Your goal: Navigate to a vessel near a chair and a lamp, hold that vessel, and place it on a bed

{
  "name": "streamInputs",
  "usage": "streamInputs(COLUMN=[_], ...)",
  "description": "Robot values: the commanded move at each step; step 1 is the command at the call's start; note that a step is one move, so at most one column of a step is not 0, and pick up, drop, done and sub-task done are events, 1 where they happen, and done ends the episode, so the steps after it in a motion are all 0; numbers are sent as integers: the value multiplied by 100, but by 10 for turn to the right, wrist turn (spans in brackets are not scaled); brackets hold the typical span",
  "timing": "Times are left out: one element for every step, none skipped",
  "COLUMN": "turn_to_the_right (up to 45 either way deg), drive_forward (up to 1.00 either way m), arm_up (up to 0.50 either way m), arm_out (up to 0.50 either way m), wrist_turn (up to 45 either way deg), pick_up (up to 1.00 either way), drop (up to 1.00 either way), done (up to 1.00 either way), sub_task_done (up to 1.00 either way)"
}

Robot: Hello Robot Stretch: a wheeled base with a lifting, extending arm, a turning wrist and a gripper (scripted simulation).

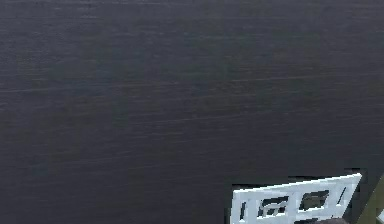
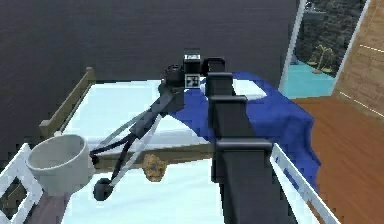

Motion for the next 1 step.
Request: streamInputs(turn_to_the_right=[0], drive_forward=[0], arm_up=[0], arm_out=[0], wrist_turn=[450], pick_up=[0], drop=[0], done=[0], sub_task_done=[0])
